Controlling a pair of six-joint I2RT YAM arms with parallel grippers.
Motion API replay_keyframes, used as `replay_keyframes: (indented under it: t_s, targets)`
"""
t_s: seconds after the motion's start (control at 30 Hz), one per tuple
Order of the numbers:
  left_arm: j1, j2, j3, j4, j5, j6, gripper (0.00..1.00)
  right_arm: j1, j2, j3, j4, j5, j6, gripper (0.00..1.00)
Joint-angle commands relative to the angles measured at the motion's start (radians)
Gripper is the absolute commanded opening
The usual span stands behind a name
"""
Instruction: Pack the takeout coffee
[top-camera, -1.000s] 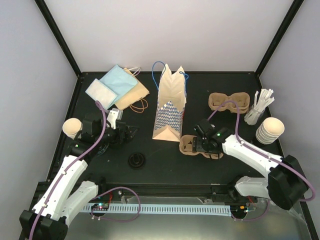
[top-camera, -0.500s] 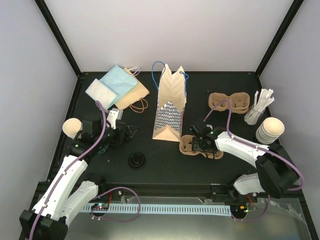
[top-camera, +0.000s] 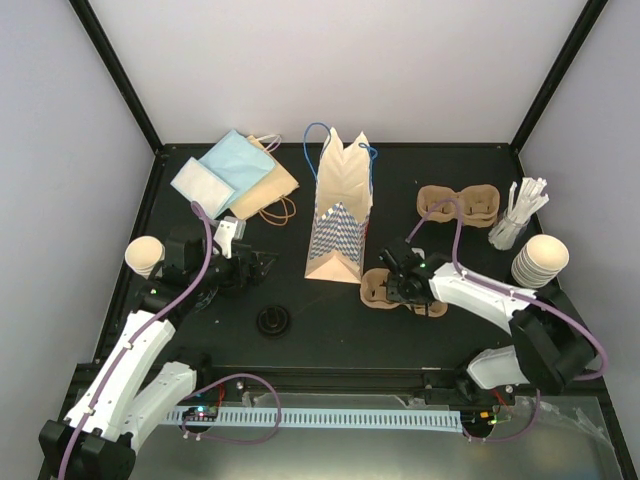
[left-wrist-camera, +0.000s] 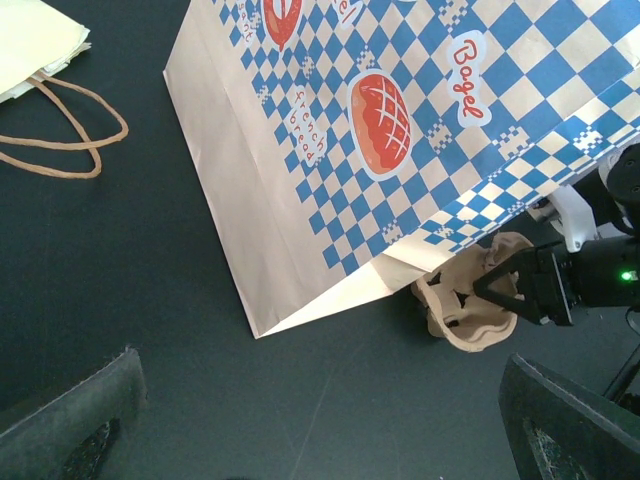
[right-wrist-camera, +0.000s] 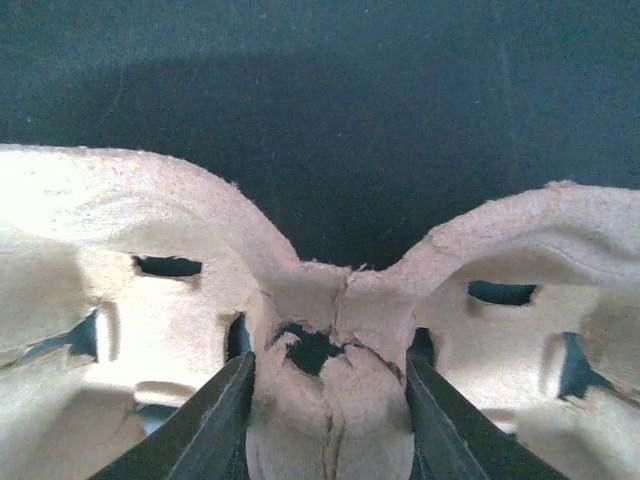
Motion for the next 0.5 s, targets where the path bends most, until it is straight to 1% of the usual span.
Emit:
replay_keyframes:
  t_s: [0.0, 0.27, 0.37, 0.47]
  targets:
    - [0.003, -0.006, 0.006, 0.012, 0.011, 0.021, 0.99, -0.003, -0.067, 0.01, -0.039, 0.057, -0.006, 0.4]
    - [0.003, -0.007, 0.012, 0.009, 0.013, 0.019, 0.99, -0.004, -0.222, 0.108, -0.179, 0.107, -0.06, 0.4]
    - [0.003, -0.007, 0.028, 0.015, 0.016, 0.006, 0.99, -0.003, -0.282, 0.176, -0.215, 0.127, -0.116, 0.4]
    - [0.003, 0.007, 0.076, 0.013, 0.016, -0.021, 0.99, -0.005, -0.32, 0.268, -0.239, 0.128, -0.195, 0.4]
